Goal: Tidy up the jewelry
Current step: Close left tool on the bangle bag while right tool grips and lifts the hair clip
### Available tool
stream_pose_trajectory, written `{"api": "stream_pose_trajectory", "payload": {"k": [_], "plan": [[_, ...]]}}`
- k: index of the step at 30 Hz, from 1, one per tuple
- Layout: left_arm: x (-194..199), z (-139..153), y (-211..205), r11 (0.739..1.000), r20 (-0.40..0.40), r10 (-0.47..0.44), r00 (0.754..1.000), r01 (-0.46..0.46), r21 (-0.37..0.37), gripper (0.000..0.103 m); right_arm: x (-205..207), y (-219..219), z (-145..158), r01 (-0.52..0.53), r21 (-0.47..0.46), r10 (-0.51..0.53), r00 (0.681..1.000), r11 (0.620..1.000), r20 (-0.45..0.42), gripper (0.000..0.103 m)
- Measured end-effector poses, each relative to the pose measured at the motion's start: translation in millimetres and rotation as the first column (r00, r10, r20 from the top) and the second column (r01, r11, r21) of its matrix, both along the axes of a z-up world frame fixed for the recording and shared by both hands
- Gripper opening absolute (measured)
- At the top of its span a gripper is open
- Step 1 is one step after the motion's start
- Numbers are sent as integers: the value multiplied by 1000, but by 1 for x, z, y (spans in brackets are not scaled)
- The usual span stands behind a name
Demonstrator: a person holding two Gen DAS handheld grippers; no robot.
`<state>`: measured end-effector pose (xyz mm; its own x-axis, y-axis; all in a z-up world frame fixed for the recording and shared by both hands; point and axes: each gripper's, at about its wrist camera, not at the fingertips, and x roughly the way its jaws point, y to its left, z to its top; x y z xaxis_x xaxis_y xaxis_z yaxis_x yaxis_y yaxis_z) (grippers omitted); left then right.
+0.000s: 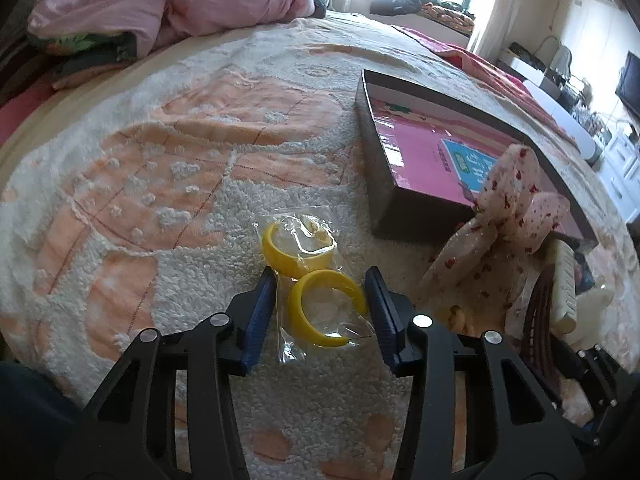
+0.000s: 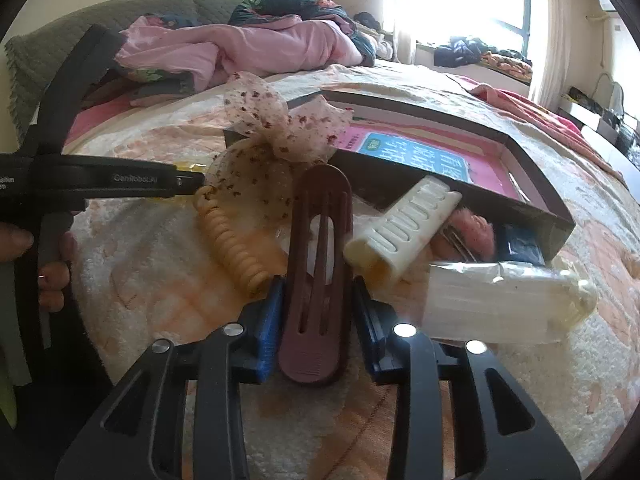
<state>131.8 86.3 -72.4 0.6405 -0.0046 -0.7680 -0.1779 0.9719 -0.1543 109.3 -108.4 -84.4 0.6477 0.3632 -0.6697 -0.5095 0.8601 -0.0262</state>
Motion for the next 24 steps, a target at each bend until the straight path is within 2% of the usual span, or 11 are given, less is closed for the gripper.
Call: {"api": "stream_pose_trajectory", "payload": {"k": [10,17,24], "plan": [[-16,22,3,1000,69,-1,998,2,-17,32,-16,-14,17,-28,64,28,1000,998,9,32],[-27,46,-16,999,135,-44,990,41,20,31,-25,-26,33,-29,112,27,1000,993,16,32],[-22,73,-46,991,203,-130,971,122,52,31,-17,-53,58,60,116,-68,995,991,68,32]]}}
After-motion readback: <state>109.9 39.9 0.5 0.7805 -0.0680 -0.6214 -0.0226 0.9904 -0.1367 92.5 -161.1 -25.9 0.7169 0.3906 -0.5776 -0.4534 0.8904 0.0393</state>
